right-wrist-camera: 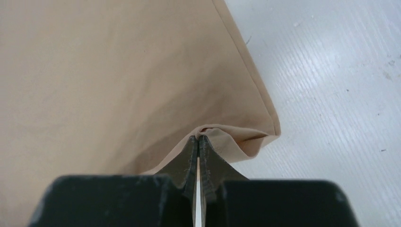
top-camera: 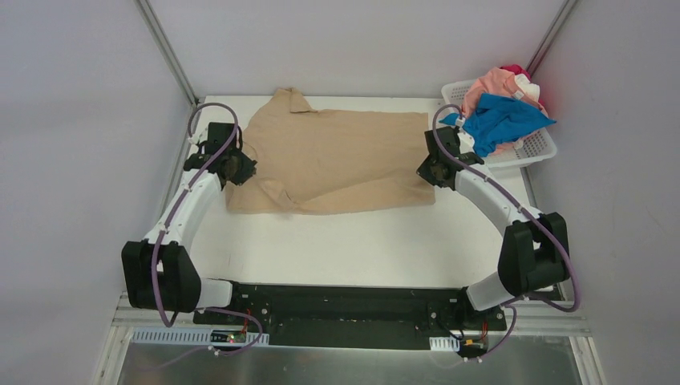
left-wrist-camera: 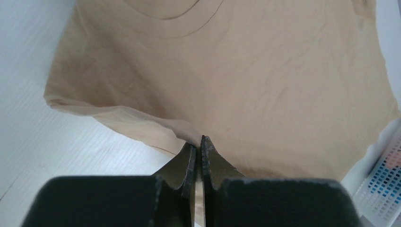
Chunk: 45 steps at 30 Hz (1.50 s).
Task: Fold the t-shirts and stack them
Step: Fold the flattened tshirt in 1/3 of the way
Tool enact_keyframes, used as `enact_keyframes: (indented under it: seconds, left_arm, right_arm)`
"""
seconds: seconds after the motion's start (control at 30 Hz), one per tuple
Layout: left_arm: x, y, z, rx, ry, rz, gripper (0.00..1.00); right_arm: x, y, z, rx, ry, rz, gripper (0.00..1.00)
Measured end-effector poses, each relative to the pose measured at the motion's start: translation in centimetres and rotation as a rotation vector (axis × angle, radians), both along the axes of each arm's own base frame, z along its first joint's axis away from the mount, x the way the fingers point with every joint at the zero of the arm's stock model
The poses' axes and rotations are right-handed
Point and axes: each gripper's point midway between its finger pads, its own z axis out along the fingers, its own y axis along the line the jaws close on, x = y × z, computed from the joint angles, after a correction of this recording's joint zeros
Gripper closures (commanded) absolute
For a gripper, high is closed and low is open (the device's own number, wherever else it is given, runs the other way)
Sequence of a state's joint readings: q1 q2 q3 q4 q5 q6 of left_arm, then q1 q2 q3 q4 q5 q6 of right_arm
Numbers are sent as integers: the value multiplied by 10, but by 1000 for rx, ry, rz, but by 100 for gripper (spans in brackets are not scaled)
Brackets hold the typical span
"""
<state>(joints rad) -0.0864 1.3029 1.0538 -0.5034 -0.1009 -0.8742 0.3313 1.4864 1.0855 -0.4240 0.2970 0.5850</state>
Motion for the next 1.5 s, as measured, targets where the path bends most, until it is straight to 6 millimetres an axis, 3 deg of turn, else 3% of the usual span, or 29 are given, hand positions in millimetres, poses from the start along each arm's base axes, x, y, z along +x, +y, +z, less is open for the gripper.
enact_keyframes:
  seconds: [0.33,0.5,0.7,1.03,1.27,1.33,1.4,1.43,1.47,1.5]
  left_arm:
    - [57,6,7,4,-14,-29,100]
    - [85,5,5,4,-17,-55,100]
    - [104,11,-7,1,10,-61,100]
    - [142,6,-10,3,-2,-125,100]
    - [168,1,-37,-3,37,-177,89]
    - [176,1,-48,0,53,-179,75]
    - [185,3,-57,14,68,-175,71]
    - [191,4,-60,18,74,-175,66]
    - [198,4,-61,20,71,-176,57]
    - [204,4,-61,22,66,-178,34]
  right_arm:
    - [40,-5,7,-46,-31,-17,100]
    - [47,-10,-1,-69,-26,-34,100]
    - [49,-17,-12,-86,-7,-52,100]
    - [61,-20,-26,-97,-1,-66,100]
    - [71,-22,-30,-100,5,-72,100]
    - [77,-22,-31,-99,3,-76,97]
    - [82,-23,-33,-100,5,-80,93]
    - [85,-24,-34,-102,7,-84,85]
    - [88,-25,-34,-102,9,-86,70]
    - [91,-26,-33,-103,8,-89,52]
